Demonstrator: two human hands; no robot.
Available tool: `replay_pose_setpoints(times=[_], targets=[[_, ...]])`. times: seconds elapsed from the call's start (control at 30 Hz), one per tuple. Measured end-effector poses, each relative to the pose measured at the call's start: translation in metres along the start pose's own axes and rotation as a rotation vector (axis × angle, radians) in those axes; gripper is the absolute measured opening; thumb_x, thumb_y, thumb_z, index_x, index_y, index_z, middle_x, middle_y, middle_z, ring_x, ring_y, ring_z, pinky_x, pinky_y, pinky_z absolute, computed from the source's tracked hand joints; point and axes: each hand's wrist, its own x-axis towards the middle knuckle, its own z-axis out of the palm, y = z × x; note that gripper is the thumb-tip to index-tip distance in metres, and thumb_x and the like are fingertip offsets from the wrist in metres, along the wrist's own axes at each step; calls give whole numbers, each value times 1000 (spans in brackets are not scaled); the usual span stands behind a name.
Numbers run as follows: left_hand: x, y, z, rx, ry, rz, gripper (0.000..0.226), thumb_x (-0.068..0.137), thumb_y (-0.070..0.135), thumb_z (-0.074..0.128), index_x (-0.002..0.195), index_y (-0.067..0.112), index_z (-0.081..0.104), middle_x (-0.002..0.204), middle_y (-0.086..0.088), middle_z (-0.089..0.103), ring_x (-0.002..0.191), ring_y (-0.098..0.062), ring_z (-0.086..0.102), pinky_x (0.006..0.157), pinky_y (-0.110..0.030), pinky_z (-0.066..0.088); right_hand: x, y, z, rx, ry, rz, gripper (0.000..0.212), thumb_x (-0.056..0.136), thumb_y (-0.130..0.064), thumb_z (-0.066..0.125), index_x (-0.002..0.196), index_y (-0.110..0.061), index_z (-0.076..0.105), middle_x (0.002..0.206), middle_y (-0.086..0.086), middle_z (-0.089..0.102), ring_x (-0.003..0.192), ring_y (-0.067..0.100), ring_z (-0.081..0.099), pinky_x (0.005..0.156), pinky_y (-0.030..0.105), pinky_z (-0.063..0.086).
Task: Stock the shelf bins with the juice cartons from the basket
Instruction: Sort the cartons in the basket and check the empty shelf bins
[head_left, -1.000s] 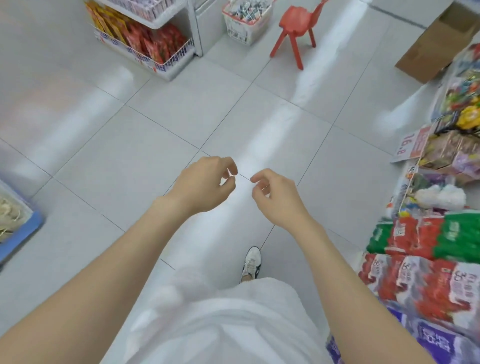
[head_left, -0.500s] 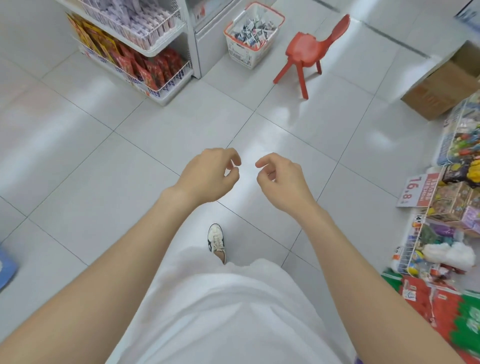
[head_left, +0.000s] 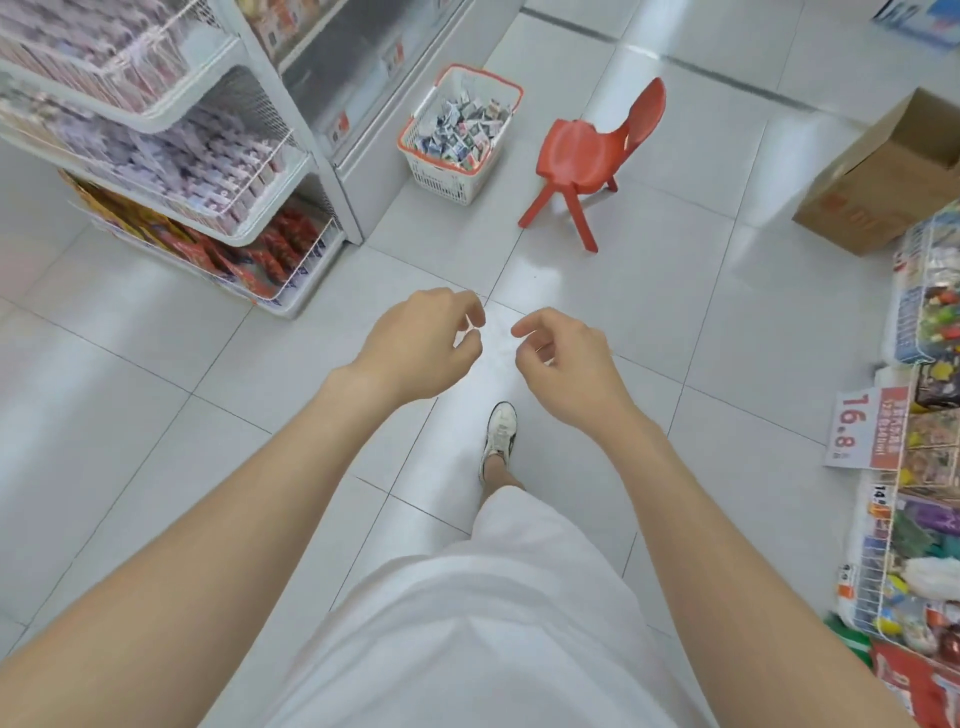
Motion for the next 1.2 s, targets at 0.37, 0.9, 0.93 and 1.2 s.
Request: replay_pose_setpoints(times=[0.37, 0.9, 0.93, 1.2], targets=[[231, -59, -102, -23, 62, -108, 24, 97, 36, 53, 116, 30, 66, 110, 7, 68, 95, -18, 65, 85, -44, 56, 277, -63, -55, -41, -119, -33, 25, 94, -18, 55, 114, -25, 68, 87, -11, 69, 76, 7, 68, 60, 20, 54], [591, -237, -253, -127, 58, -95, 22, 95, 30, 54, 111, 28, 69, 102, 11, 69, 87, -16, 63, 83, -43, 57, 685, -190, -70, -198, -73, -27, 22, 93, -14, 57, 111, -21, 69, 87, -2, 74, 76, 14, 69, 71, 29, 52], [613, -240, -262, -118, 35, -78, 24, 95, 31, 53, 112, 28, 69, 103, 10, 69, 88, -17, 64, 82, -43, 57, 704, -194, -76, -193, -53, -19, 22, 92, -14, 57, 109, -21, 69, 87, -3, 74, 75, 13, 69, 73, 31, 54], [779, -253, -299, -122, -39, -20, 24, 93, 33, 52, 111, 29, 68, 104, 8, 71, 90, -20, 63, 83, -43, 56, 846, -200, -120, -158, 35, 27, 23, 91, -16, 57, 109, -22, 70, 79, -8, 71, 69, 7, 65, 72, 30, 53]])
